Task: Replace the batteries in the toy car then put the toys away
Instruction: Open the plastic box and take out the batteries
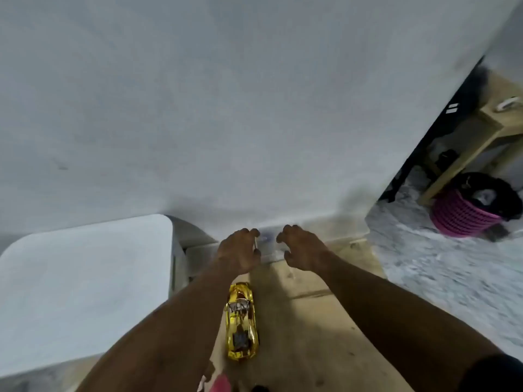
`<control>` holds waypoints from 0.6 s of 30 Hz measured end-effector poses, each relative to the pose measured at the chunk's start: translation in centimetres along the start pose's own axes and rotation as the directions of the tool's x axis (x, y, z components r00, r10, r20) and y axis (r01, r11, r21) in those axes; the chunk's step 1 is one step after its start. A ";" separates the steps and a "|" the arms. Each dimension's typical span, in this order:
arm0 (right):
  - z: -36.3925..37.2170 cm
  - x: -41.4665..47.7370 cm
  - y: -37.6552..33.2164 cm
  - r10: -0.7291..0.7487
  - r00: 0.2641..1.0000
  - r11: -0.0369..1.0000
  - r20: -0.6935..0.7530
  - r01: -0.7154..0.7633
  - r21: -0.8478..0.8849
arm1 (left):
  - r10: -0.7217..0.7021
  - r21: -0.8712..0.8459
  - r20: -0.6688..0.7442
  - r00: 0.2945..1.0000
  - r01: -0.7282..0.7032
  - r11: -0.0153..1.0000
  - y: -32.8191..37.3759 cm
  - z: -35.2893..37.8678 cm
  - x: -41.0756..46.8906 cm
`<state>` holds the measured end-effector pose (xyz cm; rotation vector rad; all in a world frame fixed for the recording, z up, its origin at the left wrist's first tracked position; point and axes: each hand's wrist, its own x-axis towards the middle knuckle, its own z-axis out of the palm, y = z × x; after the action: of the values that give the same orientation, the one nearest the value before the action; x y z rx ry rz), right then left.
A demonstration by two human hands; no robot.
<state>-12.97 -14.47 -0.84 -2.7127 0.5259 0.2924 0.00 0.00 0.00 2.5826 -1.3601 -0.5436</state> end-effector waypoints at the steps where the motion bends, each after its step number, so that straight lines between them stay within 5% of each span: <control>1: 0.3 0.5 0.3 -0.037 0.999 0.999 -0.006 0.037 -0.039 | -0.006 0.012 0.011 1.000 0.005 1.000 0.0 0.2 0.4; 9: 1.9 1.4 2.0 -0.193 0.980 0.931 -0.047 0.168 -0.323 | -0.024 -0.031 -0.028 0.999 0.023 0.999 -0.4 2.3 1.3; 18: 3.4 2.4 0.1 -0.169 0.985 0.824 -0.020 0.130 -0.551 | -0.022 -0.084 -0.063 0.998 0.017 0.996 -1.4 2.9 1.7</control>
<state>-11.27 -14.03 -4.67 -3.3138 0.2659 0.3544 0.74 -0.54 -3.48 2.5269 -1.2658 -0.5050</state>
